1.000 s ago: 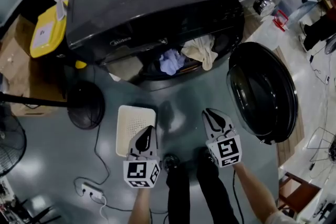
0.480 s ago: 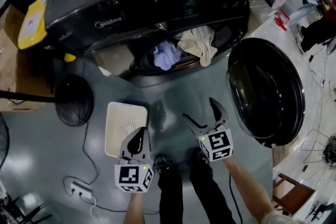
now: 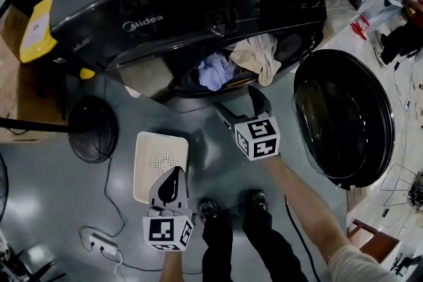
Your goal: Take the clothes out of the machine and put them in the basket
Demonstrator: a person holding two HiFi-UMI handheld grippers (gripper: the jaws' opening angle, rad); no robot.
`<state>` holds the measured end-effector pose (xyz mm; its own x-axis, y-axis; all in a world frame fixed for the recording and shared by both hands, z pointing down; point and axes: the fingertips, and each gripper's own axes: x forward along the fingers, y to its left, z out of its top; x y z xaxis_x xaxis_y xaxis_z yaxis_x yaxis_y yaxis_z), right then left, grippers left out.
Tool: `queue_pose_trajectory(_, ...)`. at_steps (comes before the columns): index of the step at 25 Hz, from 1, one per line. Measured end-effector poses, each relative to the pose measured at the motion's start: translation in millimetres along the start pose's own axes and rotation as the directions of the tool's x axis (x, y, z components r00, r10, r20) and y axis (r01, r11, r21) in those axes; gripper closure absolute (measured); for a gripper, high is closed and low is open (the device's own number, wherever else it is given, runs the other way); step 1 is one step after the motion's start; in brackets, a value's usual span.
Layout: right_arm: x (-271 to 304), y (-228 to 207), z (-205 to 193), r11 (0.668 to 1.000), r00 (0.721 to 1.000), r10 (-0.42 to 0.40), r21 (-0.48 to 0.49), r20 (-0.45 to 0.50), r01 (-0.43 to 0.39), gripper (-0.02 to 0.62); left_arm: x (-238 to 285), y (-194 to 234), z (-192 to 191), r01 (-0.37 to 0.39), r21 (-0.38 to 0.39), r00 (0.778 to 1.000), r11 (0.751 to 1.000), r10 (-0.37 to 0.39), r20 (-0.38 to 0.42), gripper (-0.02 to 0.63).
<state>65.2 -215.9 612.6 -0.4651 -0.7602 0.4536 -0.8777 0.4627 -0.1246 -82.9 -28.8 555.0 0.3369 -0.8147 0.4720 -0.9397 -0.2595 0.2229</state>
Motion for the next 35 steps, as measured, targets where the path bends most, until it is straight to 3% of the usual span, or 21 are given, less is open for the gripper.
queue_pose_trajectory(13, 124, -23, -16, 1.0, 0.995, -0.018, -0.018, -0.095, 0.016, 0.143, 10, 36, -9, -0.034, -0.001, 0.999, 0.999, 0.034, 0.023, 0.588)
queue_pose_trajectory(22, 155, -31, -46, 0.998, 0.982, -0.037, -0.066, -0.187, 0.025, 0.147, 20, 51, -13, -0.048, 0.018, 0.998, 0.999, 0.047, 0.037, 0.589)
queue_pose_trajectory(23, 155, -30, -45, 0.997, 0.982, -0.034, -0.08, -0.186, 0.019, 0.166, 21, 52, -12, -0.05, 0.018, 0.998, 0.999, 0.049, 0.04, 0.588)
queue_pose_trajectory(25, 154, -27, -43, 0.991, 0.979, -0.041, -0.131, -0.198, 0.015, 0.347, 23, 51, -13, -0.049, 0.018, 0.998, 0.999, 0.049, 0.039, 0.588)
queue_pose_trajectory(28, 149, -26, -45, 0.986, 0.969, -0.037, -0.169, -0.246, -0.005, 0.426, 25, 46, -12, -0.037, 0.023, 0.999, 0.999, 0.037, 0.035, 0.588)
queue_pose_trajectory(35, 113, -1, -13, 0.981, 0.982, 0.046, -0.179, -0.184, -0.08, 0.462, 23, 32, 4, -0.018, 0.026, 0.999, 1.0, 0.018, 0.034, 0.588)
